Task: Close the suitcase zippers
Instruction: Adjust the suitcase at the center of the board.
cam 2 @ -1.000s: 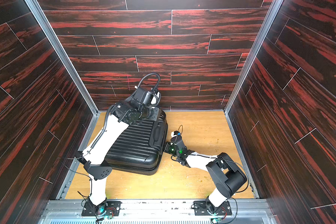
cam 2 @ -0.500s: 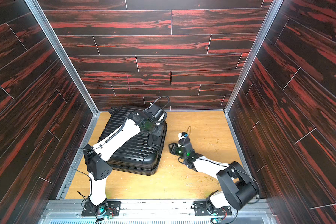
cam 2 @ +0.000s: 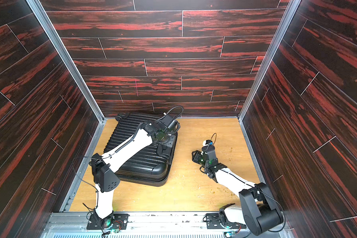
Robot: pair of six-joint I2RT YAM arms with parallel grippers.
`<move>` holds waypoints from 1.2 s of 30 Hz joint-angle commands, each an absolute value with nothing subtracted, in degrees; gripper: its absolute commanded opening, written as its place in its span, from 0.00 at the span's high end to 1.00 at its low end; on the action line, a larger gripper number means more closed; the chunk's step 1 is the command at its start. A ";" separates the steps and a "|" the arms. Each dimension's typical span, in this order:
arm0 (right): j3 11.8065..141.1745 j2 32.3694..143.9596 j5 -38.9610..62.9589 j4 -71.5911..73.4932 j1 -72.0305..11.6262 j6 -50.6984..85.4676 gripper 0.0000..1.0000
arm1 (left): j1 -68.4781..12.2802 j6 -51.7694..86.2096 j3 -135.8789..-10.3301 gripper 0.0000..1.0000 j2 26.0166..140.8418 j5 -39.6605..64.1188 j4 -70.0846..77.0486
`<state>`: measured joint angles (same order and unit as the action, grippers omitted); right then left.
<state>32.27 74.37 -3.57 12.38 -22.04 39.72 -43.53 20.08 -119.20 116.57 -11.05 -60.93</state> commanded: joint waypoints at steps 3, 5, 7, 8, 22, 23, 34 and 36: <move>31.83 71.13 -1.71 8.94 -17.43 37.10 0.59 | -45.15 20.62 -124.52 0.52 121.83 -14.30 -66.45; 31.73 70.52 -1.32 8.23 -15.95 36.60 0.59 | -45.74 20.74 -126.60 0.53 123.46 -13.90 -67.77; 31.55 69.86 -0.98 7.62 -14.79 36.22 0.59 | -46.18 20.98 -127.66 0.54 124.67 -14.48 -68.65; 31.39 69.47 -0.75 7.41 -14.24 36.04 0.59 | -46.30 21.16 -127.79 0.54 125.09 -14.90 -68.90; 31.80 65.43 2.38 2.80 -3.50 31.74 0.59 | -50.10 5.58 -129.08 0.82 124.76 0.28 -68.05; 31.90 65.14 2.67 2.41 -2.48 31.22 0.58 | -50.17 3.47 -128.27 0.82 124.25 2.87 -68.07; 33.96 67.32 6.95 -0.74 2.46 25.55 0.58 | -50.53 -25.36 -116.88 0.82 116.55 15.60 -71.65; 34.22 68.16 8.34 -0.70 2.67 24.84 0.57 | -50.54 -33.72 -115.23 0.82 115.06 18.60 -74.27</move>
<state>32.56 66.83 5.65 0.62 2.24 27.24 -48.23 -12.36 -118.26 117.19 7.33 -67.83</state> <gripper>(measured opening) 0.425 0.315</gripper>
